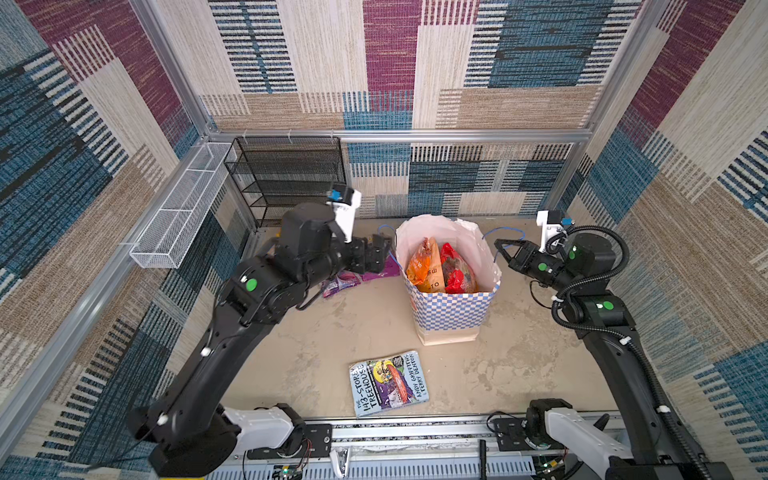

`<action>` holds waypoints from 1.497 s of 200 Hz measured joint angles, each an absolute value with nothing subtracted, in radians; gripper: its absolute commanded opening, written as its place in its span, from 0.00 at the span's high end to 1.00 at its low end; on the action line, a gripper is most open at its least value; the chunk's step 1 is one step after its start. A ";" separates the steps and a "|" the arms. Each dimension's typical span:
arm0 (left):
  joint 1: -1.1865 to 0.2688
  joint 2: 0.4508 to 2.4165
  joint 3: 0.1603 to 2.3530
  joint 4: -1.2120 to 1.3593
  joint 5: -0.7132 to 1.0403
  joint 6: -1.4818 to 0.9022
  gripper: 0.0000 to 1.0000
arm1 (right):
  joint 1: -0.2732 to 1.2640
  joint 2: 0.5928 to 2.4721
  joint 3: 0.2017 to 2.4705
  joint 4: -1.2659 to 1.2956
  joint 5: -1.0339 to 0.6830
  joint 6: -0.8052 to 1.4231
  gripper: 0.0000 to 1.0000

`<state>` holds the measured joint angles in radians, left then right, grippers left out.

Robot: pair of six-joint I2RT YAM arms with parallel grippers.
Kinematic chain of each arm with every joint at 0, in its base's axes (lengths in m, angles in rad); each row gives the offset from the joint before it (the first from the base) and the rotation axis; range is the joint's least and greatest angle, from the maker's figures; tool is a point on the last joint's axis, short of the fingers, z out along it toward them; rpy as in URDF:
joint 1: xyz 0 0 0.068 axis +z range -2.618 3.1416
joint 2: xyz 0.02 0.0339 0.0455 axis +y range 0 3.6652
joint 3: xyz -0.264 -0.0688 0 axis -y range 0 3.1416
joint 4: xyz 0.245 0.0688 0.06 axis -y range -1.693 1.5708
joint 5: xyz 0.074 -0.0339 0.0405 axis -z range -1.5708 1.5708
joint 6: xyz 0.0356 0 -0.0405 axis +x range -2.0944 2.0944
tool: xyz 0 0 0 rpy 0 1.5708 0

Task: Place the snacks into the paper bag
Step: 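Withdraw the left gripper and move it to the purple candy bag, then grasp the purple candy bag with the left gripper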

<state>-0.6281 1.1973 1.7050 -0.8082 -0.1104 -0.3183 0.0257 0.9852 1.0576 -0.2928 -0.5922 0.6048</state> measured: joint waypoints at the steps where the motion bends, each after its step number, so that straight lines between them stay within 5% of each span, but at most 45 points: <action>1: -0.623 1.190 1.697 -0.805 -0.110 -0.319 0.01 | 0.026 0.985 1.058 -0.293 -0.591 0.605 0.98; 48: -0.346 1.010 1.412 -0.705 -0.129 -0.409 0.01 | 0.026 0.983 1.049 -0.287 -0.590 0.604 0.98; 91: -0.090 1.134 1.209 -0.589 0.115 -0.539 0.00 | 0.026 0.987 1.048 -0.286 -0.590 0.604 0.98; 122: 0.043 1.280 1.055 -0.440 0.309 -0.649 0.12 | 0.026 0.976 1.054 -0.293 -0.575 0.603 0.98; 225: 0.082 1.780 0.950 0.008 0.594 -0.839 0.17 | 0.026 0.959 1.103 -0.358 -0.547 0.574 0.98; 299: 0.080 1.819 0.924 0.116 0.612 -0.863 0.19 | 0.026 0.962 1.105 -0.372 -0.546 0.566 0.98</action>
